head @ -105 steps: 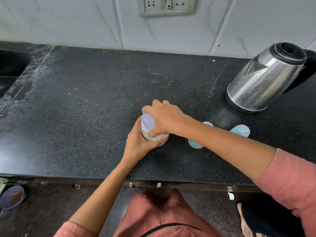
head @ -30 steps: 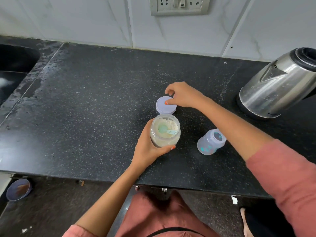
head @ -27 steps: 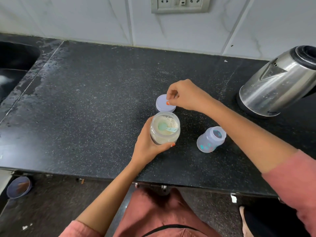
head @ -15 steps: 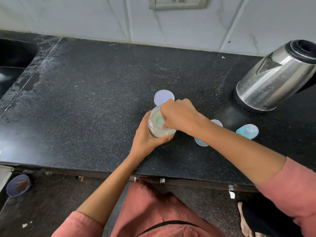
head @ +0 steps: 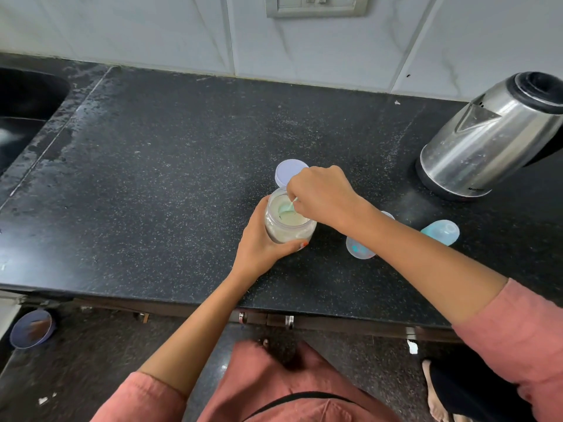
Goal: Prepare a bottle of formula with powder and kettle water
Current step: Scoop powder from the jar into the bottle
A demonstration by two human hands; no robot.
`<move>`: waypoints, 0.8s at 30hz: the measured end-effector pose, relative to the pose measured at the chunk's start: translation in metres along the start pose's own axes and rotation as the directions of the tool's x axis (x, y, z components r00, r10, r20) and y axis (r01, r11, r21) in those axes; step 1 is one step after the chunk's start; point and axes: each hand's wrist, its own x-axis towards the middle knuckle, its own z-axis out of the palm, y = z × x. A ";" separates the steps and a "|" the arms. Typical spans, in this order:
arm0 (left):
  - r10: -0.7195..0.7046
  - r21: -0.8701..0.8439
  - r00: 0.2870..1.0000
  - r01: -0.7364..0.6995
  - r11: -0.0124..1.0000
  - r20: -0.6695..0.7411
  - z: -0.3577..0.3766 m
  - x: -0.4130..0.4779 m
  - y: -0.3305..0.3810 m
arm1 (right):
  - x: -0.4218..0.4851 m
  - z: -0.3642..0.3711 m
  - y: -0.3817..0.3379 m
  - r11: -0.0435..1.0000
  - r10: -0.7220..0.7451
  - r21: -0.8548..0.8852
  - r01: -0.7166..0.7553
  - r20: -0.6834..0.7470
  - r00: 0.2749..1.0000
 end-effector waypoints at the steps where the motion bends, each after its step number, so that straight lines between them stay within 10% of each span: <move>1: 0.002 -0.001 1.000 -0.002 1.000 0.001 0.000 0.000 0.000 | -0.001 0.001 0.003 1.000 0.001 0.028 -0.001 -0.022 1.000; 24: 0.018 -0.022 1.000 -0.018 1.000 0.003 -0.001 0.000 0.001 | -0.017 0.004 0.003 0.955 0.053 0.289 -0.060 0.033 0.998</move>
